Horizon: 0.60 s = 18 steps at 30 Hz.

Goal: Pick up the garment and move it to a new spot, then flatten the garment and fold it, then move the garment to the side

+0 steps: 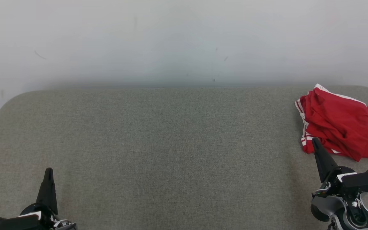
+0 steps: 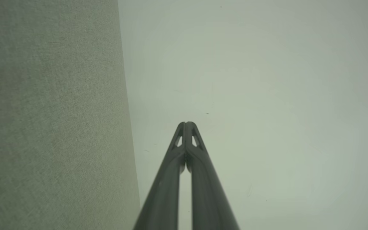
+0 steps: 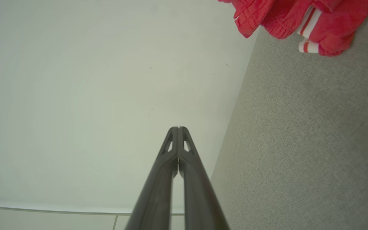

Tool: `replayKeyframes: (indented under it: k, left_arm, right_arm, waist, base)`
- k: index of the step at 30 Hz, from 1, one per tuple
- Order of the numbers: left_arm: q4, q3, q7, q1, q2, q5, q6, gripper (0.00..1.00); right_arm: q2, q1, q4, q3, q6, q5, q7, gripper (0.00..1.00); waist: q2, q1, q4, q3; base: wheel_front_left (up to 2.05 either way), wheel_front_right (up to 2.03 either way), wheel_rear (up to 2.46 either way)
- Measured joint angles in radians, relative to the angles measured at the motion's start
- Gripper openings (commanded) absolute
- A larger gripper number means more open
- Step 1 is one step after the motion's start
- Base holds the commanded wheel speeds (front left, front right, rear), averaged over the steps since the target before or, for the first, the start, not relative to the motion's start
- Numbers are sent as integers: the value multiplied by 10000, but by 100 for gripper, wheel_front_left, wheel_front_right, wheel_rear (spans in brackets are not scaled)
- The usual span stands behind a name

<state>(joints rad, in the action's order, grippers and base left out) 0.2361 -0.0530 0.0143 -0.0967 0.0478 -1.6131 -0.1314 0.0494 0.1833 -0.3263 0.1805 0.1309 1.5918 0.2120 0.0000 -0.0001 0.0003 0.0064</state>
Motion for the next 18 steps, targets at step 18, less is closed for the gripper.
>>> replayKeyframes:
  k: [18]
  left_arm:
    - [0,0,0,0,0,0,0,0]
  right_arm:
    - [0,0,0,0,0,2,0,0]
  waist:
    - [0,1,0,0]
  base:
    - [0,0,0]
